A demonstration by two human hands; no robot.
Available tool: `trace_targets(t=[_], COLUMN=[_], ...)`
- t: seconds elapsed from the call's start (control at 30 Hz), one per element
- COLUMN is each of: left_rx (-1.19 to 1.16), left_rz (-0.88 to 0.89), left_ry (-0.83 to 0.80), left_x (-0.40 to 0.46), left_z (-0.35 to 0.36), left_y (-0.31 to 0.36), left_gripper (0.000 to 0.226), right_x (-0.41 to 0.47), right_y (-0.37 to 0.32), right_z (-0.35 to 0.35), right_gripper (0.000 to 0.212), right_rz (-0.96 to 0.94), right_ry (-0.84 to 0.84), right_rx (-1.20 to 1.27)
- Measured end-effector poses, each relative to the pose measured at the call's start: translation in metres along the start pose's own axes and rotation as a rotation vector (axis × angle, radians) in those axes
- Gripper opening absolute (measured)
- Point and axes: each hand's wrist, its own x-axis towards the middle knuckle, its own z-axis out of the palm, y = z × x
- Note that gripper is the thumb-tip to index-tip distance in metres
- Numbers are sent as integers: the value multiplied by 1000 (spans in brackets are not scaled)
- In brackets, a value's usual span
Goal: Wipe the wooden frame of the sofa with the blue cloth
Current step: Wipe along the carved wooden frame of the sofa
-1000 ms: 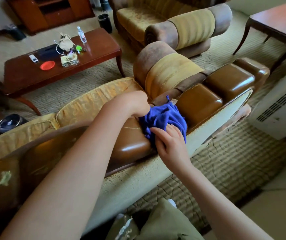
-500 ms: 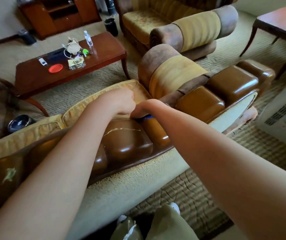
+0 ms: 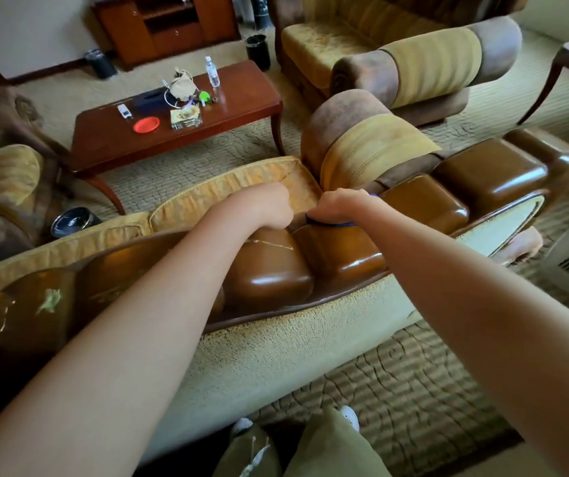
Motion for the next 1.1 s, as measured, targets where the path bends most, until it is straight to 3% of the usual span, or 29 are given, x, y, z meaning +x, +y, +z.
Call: trace_targets(t=[0.17, 0.3, 0.43, 0.53, 0.73, 0.87, 0.93, 1.03, 1.1], left_rx=[23, 39, 62, 70, 97, 106, 118, 140, 164], left_rz=[31, 104, 198, 223, 223, 220, 230, 268, 299], left_ry=[-20, -7, 7, -8, -28, -19, -14, -15, -20], left_x=[5, 11, 15, 16, 16, 13, 12, 10, 8], left_z=[0, -7, -8, -3, 9, 11, 11, 13, 15], left_y=[2, 12, 38, 52, 52, 51, 51, 50, 50], left_gripper=[38, 38, 38, 40, 39, 42, 43, 44, 43], right_x=[-39, -84, -112, -113, -92, -85, -82, -78, -79], right_y=[-8, -15, -27, -47, -43, -37, -35, -17, -15], right_z=[20, 74, 154, 184, 174, 158, 151, 140, 139], right_gripper=[37, 41, 30, 35, 50, 46, 42, 47, 47], right_rz=[-120, -314, -240, -114, 214, 360, 471, 770, 790], right_ry=[313, 715, 1105, 1143, 1236, 1340, 1388, 1338, 1296], right_rx=[213, 495, 750, 974, 1307, 1370, 1513, 1927, 1945])
